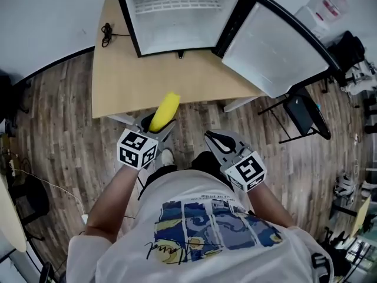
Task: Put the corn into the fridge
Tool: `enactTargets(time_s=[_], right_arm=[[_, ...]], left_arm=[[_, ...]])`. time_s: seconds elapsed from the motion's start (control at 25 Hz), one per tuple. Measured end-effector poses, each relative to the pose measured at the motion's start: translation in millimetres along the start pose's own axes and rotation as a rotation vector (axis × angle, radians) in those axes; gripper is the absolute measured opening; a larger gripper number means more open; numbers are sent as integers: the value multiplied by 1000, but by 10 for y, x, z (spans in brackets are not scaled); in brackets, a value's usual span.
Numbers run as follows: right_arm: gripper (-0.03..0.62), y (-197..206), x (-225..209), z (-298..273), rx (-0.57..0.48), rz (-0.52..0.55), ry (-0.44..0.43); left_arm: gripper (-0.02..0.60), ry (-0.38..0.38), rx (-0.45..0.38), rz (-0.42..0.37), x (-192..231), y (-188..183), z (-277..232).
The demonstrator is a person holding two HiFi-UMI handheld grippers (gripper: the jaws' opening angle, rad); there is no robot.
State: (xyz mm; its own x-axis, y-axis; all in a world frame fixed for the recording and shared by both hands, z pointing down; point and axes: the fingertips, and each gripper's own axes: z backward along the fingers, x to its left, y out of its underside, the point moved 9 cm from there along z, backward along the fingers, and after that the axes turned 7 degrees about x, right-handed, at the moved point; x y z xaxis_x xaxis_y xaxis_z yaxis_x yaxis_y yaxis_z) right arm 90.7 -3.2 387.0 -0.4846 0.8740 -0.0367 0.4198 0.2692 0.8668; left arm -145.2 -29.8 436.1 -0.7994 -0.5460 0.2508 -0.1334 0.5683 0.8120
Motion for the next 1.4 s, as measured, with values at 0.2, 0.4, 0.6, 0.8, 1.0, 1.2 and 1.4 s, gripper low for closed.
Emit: enactTargets(time_s=[0.2,0.4,0.6,0.8,1.0,1.2,1.4], right_arm=[[27,-145,-206,-221,11,-19,-9],[26,-231,-694,-345,15,-43,-11],[26,-277,-1251,-320,24,-40,-16],[26,-304,-1731,-250,30,-69,-1],[26,-222,-2105,-101,41,-104,36],[27,-136,-2360,45,62,-132,66],[26,-108,-2608,118,80,-141,81]], left_arm=[[233,-41,9,-9,548,-298,-494],[233,-108,32,21,1024,-639,-1105],[233,-177,55,24,1391,-985,-1771],[233,-245,84,32,1801,-1242,-2372],[233,-295,125,17,2125,-1424,-2848],[233,-344,166,23,2410,-1482,-3189],[233,-384,212,19,2630,-1564,-3477]])
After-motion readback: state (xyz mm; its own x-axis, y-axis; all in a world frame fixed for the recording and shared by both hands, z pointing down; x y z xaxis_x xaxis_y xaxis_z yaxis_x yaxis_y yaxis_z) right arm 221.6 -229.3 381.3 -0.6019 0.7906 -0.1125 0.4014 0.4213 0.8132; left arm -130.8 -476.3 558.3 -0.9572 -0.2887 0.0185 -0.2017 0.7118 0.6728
